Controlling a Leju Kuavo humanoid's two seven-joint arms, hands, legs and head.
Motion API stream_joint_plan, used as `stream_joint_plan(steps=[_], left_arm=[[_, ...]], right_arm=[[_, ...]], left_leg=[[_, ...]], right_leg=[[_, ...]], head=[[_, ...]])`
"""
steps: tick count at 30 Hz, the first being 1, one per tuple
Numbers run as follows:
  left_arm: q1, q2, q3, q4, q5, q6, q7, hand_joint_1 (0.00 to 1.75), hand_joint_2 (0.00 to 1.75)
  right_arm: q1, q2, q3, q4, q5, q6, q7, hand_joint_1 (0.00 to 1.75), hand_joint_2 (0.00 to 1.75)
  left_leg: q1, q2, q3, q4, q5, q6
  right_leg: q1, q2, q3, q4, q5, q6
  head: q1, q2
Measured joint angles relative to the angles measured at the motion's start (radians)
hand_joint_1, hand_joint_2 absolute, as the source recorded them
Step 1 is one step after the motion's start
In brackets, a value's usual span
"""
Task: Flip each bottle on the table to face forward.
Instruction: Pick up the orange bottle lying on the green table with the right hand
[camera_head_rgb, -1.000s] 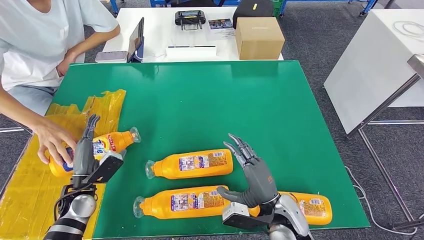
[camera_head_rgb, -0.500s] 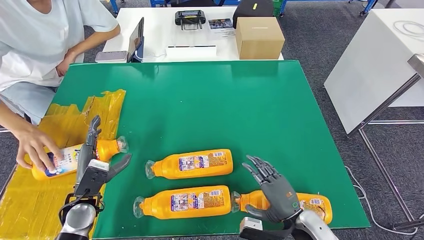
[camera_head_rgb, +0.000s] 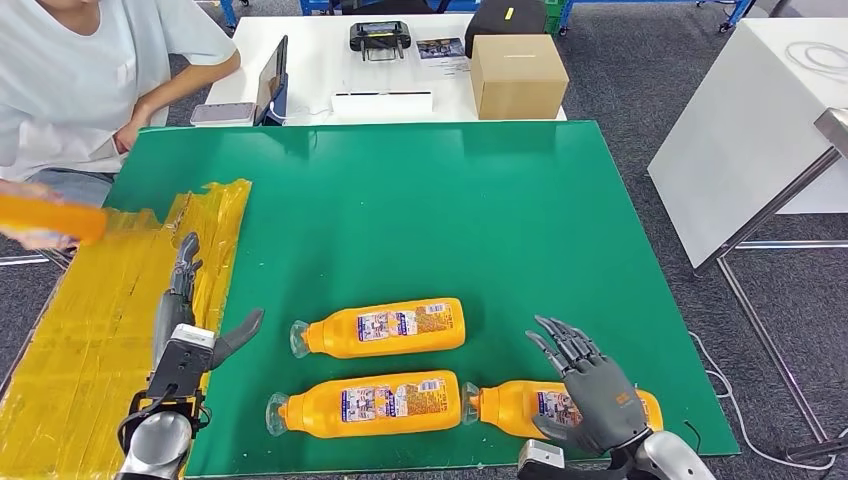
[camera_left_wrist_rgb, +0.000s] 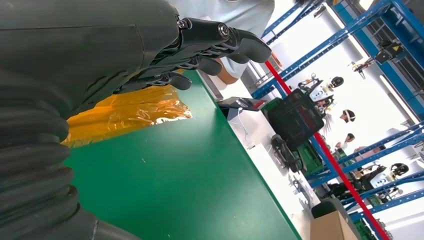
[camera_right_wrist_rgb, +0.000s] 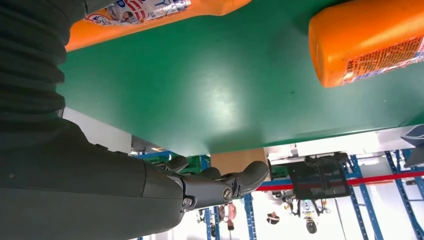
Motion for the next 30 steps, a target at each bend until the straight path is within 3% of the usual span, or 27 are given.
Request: stream_joint_plan(steps=[14, 20, 26, 30], left_arm=[[0.001, -0.002, 0.0, -0.003, 0.0, 0.0, 0.0, 0.0, 1.75], [0.005, -0.004, 0.0, -0.008, 0.002, -0.005, -0.004, 0.0, 1.75], [0.021, -0.009, -0.004, -0.038, -0.003, 0.005, -0.005, 0.0, 1.75], [0.024, -0.01, -0.012, -0.047, -0.009, 0.008, 0.0, 0.0, 1.75]], right_arm=[[0.004, -0.005, -0.002, -0.003, 0.0, 0.006, 0.008, 0.0, 1.75], [0.037, -0.051, -0.021, -0.003, -0.011, 0.037, 0.047, 0.0, 1.75], [0.061, -0.066, -0.064, -0.002, 0.049, 0.05, 0.152, 0.0, 1.75], [0.069, -0.09, -0.07, 0.008, 0.049, 0.125, 0.197, 0.0, 1.75]], left_leg=[[0.0, 0.0, 0.0, 0.0, 0.0, 0.0], [0.0, 0.0, -0.001, 0.0, 0.0, 0.0], [0.0, 0.0, 0.0, 0.0, 0.0, 0.0], [0.0, 0.0, 0.0, 0.0, 0.0, 0.0]], right_leg=[[0.0, 0.0, 0.0, 0.0, 0.0, 0.0], [0.0, 0.0, 0.0, 0.0, 0.0, 0.0], [0.0, 0.0, 0.0, 0.0, 0.0, 0.0], [-0.001, 0.0, 0.0, 0.0, 0.0, 0.0]], head=[[0.0, 0.0], [0.0, 0.0], [0.0, 0.0], [0.0, 0.0]])
